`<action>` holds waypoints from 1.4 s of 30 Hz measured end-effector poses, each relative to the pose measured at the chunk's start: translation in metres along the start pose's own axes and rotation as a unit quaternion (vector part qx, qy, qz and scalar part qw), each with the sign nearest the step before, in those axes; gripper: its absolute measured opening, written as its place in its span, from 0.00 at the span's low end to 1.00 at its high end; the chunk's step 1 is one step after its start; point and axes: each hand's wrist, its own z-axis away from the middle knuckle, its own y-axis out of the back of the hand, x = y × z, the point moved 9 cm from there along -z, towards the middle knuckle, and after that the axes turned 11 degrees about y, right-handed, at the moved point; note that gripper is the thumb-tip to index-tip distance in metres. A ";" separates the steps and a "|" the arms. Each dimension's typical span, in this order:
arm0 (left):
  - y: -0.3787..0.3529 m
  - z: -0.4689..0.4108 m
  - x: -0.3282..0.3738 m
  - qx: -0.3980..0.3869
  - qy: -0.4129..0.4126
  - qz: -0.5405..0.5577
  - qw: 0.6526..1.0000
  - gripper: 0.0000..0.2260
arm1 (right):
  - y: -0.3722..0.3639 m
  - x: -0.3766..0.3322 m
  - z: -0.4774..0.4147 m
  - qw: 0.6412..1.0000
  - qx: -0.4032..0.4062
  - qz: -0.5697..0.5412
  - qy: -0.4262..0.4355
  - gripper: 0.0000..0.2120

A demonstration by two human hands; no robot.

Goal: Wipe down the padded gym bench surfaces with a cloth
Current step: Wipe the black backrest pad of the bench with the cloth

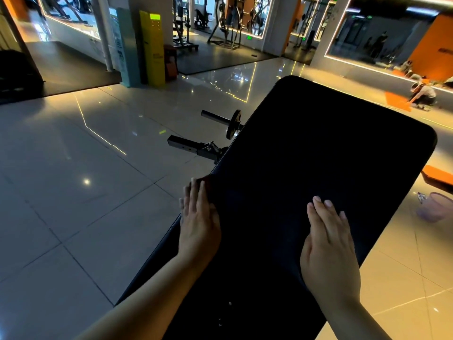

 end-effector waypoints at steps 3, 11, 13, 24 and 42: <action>-0.012 0.016 0.026 -0.006 0.025 0.010 1.000 0.29 | 0.001 -0.001 0.001 1.000 0.001 0.002 0.001 0.26; 0.003 -0.003 -0.005 0.006 0.095 0.023 0.995 0.32 | -0.001 -0.001 -0.002 1.000 -0.008 0.002 0.014 0.27; -0.001 -0.007 0.012 0.010 0.124 0.033 0.992 0.33 | 0.001 -0.001 -0.004 1.000 0.004 -0.002 0.015 0.27; -0.002 -0.026 0.032 -0.014 0.073 0.039 0.996 0.33 | -0.001 0.001 -0.008 0.999 0.006 -0.013 0.038 0.26; -0.036 0.020 0.141 -0.069 -0.178 -0.049 0.980 0.27 | -0.001 -0.002 -0.006 0.999 -0.010 0.027 0.031 0.26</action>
